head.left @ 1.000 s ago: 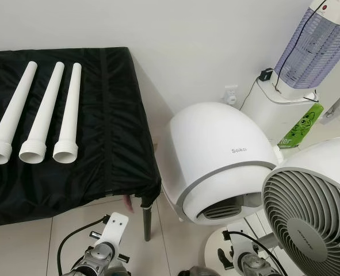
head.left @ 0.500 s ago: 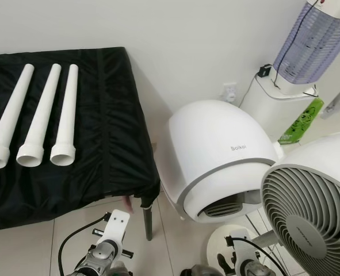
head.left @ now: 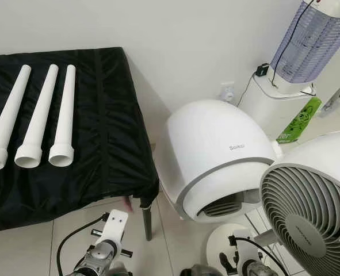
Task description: Building children table
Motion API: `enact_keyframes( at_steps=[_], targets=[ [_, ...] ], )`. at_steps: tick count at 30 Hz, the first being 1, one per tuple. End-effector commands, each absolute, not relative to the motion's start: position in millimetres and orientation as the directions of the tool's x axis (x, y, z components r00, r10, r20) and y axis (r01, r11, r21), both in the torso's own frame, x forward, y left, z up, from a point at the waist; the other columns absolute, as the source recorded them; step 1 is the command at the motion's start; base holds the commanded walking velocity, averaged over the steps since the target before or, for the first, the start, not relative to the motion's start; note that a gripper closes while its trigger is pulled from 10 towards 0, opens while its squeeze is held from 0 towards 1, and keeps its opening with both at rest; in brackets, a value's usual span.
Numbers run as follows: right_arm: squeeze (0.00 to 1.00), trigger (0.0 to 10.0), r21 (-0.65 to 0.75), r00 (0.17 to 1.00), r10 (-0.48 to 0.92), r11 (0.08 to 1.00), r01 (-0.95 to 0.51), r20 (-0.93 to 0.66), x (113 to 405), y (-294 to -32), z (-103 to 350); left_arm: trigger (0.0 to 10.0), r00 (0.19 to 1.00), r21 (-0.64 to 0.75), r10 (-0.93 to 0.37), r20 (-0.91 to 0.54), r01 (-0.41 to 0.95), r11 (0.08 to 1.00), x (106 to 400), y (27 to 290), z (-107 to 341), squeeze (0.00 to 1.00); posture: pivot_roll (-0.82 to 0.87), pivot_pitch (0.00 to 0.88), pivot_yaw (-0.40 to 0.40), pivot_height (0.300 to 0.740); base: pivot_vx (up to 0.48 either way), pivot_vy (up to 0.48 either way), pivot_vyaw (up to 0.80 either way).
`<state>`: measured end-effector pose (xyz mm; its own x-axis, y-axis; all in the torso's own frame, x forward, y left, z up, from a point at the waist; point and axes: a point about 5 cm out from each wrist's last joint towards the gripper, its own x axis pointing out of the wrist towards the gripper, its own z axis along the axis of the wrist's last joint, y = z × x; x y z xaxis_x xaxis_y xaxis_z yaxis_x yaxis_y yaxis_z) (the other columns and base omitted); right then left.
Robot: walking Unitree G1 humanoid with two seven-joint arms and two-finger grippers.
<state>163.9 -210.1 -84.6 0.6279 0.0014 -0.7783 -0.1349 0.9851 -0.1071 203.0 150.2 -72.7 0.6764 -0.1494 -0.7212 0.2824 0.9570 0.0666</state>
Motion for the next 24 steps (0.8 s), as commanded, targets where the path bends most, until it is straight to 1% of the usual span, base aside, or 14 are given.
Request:
enact_keyframes(
  at_steps=[1,6,11,12,14,17,19,24],
  targets=[
    [0.0,10.0,-0.109,0.631,-0.016,0.988,-0.108,-0.776,161.6,-213.5,-84.9,10.0,0.644,0.008,-0.221,-0.732,0.333,0.943,197.8,147.1,-75.1,0.0,-0.05,0.0,-0.005,0.74,0.0,0.0,0.0],
    [0.0,10.0,-0.093,0.636,-0.004,0.99,-0.107,-0.772,163.0,-212.8,-84.2,10.0,0.651,0.028,-0.217,-0.728,0.345,0.938,199.2,146.7,-74.2,0.0,-0.04,0.0,-0.009,0.74,0.0,0.0,0.0],
    [0.0,10.0,-0.127,0.643,-0.023,0.985,-0.115,-0.765,164.4,-213.8,-83.3,10.0,0.659,0.048,-0.203,-0.724,0.342,0.938,201.1,147.8,-73.2,0.0,-0.04,0.0,-0.011,0.74,0.0,0.0,0.0],
    [0.0,10.0,-0.103,0.637,-0.005,0.988,-0.116,-0.771,164.2,-212.6,-83.8,10.0,0.666,0.048,-0.189,-0.722,0.32,0.946,202.6,150.2,-72.5,0.0,-0.04,0.0,-0.009,0.74,0.0,0.0,0.0],
    [0.0,10.0,-0.103,0.637,-0.005,0.988,-0.116,-0.771,164.2,-212.6,-83.8,10.0,0.666,0.048,-0.189,-0.722,0.32,0.946,202.6,150.2,-72.5,0.0,-0.04,0.0,-0.009,0.74,0.0,0.0,0.0],
    [0.0,10.0,-0.104,0.64,-0.004,0.987,-0.119,-0.769,165.4,-212.2,-83.3,10.0,0.673,0.032,-0.17,-0.72,0.277,0.96,204.8,153.8,-71.5,0.0,-0.04,0.0,-0.011,0.74,0.0,0.0,0.0],
    [0.0,10.0,-0.064,0.639,0.022,0.992,-0.111,-0.769,167.1,-209.4,-83.1,10.0,0.67,0.022,-0.168,-0.723,0.265,0.964,205.7,155.8,-71.1,0.0,-0.03,0.0,-0.011,0.74,0.0,0.0,0.0],
    [0.0,10.0,-0.082,0.644,0.013,0.99,-0.118,-0.765,168.9,-209.7,-82.3,10.0,0.67,0.021,-0.166,-0.724,0.262,0.965,205.5,156.5,-71.3,0.0,-0.03,0.0,-0.013,0.74,0.0,0.0,0.0]
  ],
)
